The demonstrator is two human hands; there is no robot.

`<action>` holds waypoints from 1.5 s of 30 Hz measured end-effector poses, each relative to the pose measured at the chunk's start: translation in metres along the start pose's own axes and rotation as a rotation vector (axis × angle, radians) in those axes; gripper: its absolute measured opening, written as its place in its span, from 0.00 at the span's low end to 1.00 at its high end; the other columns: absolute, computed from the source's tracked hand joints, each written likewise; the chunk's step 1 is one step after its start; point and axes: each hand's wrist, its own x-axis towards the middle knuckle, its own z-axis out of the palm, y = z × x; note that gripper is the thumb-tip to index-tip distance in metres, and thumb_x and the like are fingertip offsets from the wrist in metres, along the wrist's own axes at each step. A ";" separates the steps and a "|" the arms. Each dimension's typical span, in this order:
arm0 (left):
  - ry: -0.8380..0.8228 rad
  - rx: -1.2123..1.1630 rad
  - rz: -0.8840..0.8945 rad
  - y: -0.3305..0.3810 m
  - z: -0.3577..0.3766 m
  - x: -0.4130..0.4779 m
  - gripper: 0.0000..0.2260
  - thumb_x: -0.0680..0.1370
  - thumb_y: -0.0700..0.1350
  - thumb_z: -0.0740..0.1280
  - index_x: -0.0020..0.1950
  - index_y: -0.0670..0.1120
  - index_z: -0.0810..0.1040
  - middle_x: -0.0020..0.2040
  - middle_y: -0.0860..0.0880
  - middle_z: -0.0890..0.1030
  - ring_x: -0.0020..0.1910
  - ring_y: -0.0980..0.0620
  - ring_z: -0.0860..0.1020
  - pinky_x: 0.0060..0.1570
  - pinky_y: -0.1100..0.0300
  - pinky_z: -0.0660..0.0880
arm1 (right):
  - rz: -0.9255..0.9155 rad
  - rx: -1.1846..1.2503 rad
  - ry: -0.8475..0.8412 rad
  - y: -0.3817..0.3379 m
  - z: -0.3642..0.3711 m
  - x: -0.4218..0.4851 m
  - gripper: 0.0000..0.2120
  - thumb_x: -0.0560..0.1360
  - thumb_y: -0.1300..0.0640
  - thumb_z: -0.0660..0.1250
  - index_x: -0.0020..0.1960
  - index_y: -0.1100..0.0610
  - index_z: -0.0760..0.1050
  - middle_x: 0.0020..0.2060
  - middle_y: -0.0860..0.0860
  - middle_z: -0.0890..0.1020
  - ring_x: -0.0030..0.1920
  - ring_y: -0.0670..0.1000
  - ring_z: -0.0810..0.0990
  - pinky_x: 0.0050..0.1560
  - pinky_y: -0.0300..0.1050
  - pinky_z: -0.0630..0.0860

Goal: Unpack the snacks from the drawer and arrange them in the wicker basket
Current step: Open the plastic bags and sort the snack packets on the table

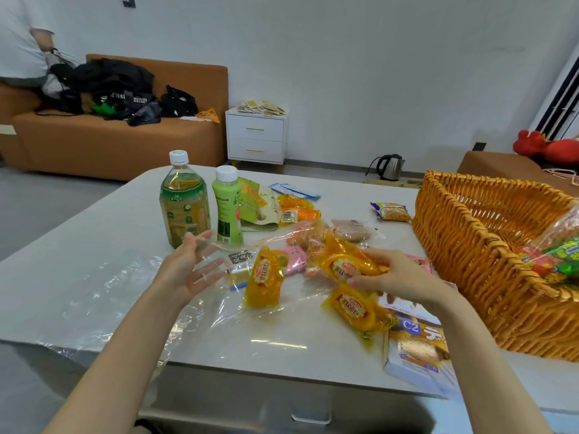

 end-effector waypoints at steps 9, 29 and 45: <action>-0.207 0.169 -0.019 -0.001 0.010 -0.001 0.16 0.83 0.55 0.53 0.60 0.54 0.79 0.59 0.47 0.79 0.55 0.46 0.79 0.45 0.54 0.80 | -0.074 0.021 -0.121 -0.015 0.012 0.003 0.22 0.66 0.43 0.76 0.57 0.48 0.75 0.50 0.47 0.79 0.45 0.47 0.80 0.39 0.38 0.77; -0.362 0.293 -0.070 -0.017 0.016 0.003 0.20 0.80 0.63 0.49 0.69 0.64 0.67 0.69 0.53 0.73 0.69 0.43 0.69 0.62 0.44 0.63 | -0.180 -0.094 -0.262 -0.018 0.073 0.025 0.23 0.75 0.38 0.65 0.68 0.41 0.69 0.65 0.37 0.71 0.65 0.41 0.71 0.65 0.35 0.66; -0.236 0.237 0.038 -0.019 0.025 0.007 0.19 0.81 0.61 0.47 0.70 0.64 0.68 0.58 0.53 0.78 0.63 0.47 0.74 0.57 0.47 0.66 | -0.227 0.056 -0.095 -0.031 0.089 0.020 0.09 0.76 0.58 0.69 0.50 0.57 0.69 0.48 0.51 0.75 0.49 0.47 0.76 0.51 0.30 0.72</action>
